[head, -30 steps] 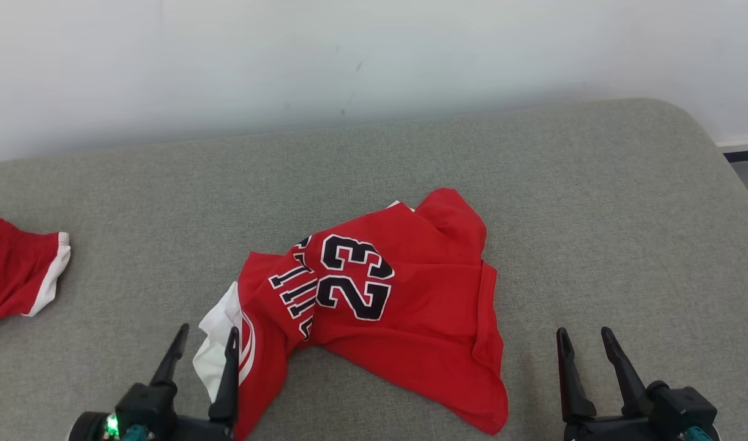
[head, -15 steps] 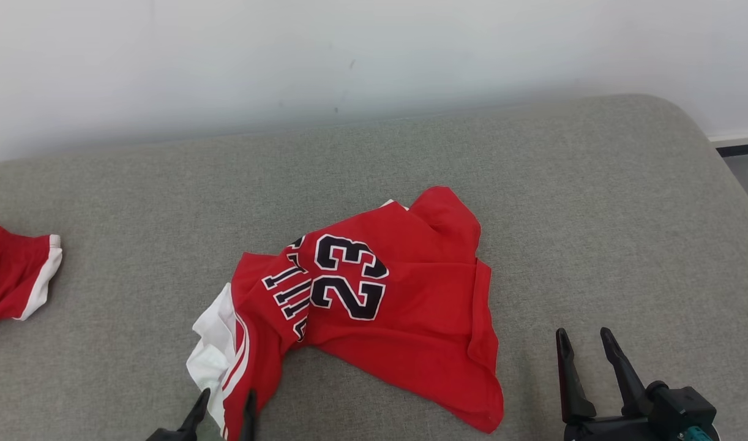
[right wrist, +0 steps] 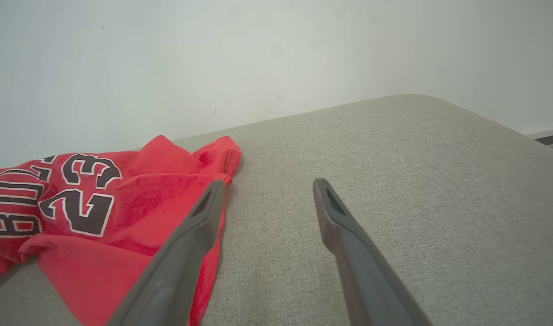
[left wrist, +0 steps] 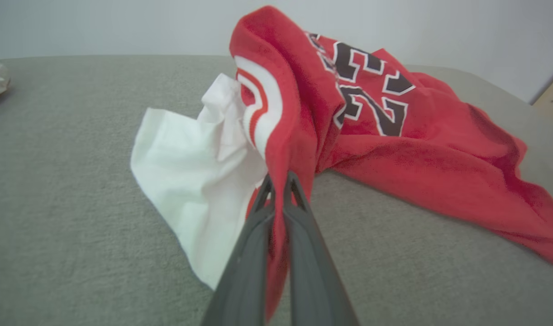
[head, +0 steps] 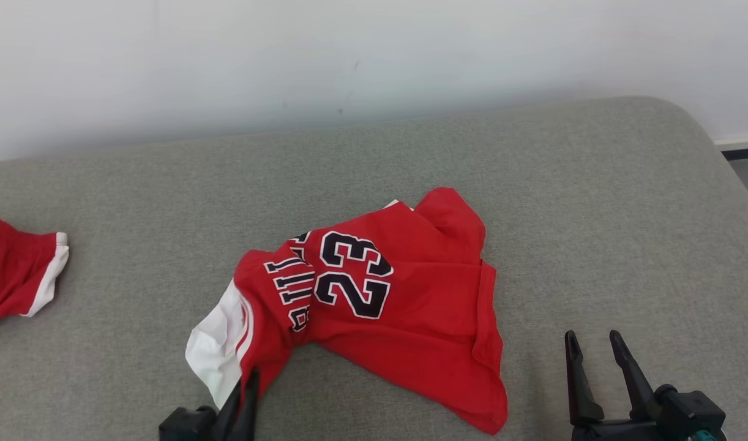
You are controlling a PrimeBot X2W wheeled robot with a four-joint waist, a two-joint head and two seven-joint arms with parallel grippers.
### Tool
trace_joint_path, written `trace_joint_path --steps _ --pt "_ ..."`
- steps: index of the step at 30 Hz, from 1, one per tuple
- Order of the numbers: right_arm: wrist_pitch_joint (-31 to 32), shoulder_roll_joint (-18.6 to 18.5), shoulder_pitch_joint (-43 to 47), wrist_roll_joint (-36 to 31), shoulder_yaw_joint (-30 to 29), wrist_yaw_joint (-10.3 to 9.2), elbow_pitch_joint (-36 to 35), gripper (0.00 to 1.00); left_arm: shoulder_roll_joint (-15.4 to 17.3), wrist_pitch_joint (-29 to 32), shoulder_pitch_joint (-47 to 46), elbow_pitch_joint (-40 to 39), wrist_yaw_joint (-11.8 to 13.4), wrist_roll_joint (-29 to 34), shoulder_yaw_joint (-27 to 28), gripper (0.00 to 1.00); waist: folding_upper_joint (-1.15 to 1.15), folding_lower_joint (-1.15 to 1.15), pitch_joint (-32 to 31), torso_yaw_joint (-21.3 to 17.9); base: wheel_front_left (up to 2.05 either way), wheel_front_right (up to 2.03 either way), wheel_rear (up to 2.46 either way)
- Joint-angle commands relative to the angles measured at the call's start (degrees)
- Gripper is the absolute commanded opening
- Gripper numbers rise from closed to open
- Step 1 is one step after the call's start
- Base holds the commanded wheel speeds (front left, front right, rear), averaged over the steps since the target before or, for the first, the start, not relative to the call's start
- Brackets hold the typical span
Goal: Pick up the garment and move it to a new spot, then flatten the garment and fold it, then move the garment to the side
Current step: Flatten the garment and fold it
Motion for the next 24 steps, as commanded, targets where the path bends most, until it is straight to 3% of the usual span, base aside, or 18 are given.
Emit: trace_joint_path --steps 1,6,15,24 --pt "-0.04 0.21 0.67 -0.3 -0.05 -0.13 -0.03 1.0 -0.23 -0.42 0.36 -2.08 -0.19 0.91 -0.48 0.0 0.0 0.0 -0.33 0.84 0.0 0.0 0.0" --pt "-0.04 0.52 0.93 -0.28 0.09 -0.13 0.07 1.0 1.02 0.62 2.13 -13.13 0.18 3.16 -2.71 0.0 0.0 0.0 -0.95 2.68 0.0 0.0 0.0" --pt "-0.04 0.92 0.45 -0.5 0.32 -0.13 0.27 1.0 4.86 9.19 3.34 -34.18 2.14 5.09 -3.64 0.0 0.0 0.0 -1.31 3.73 0.0 0.0 0.0" --pt "-0.04 1.18 0.21 0.07 0.64 -0.13 0.91 1.0 7.36 10.83 4.73 -33.47 3.72 4.0 -0.45 0.0 0.0 0.0 -1.19 0.4 0.0 0.0 0.0"
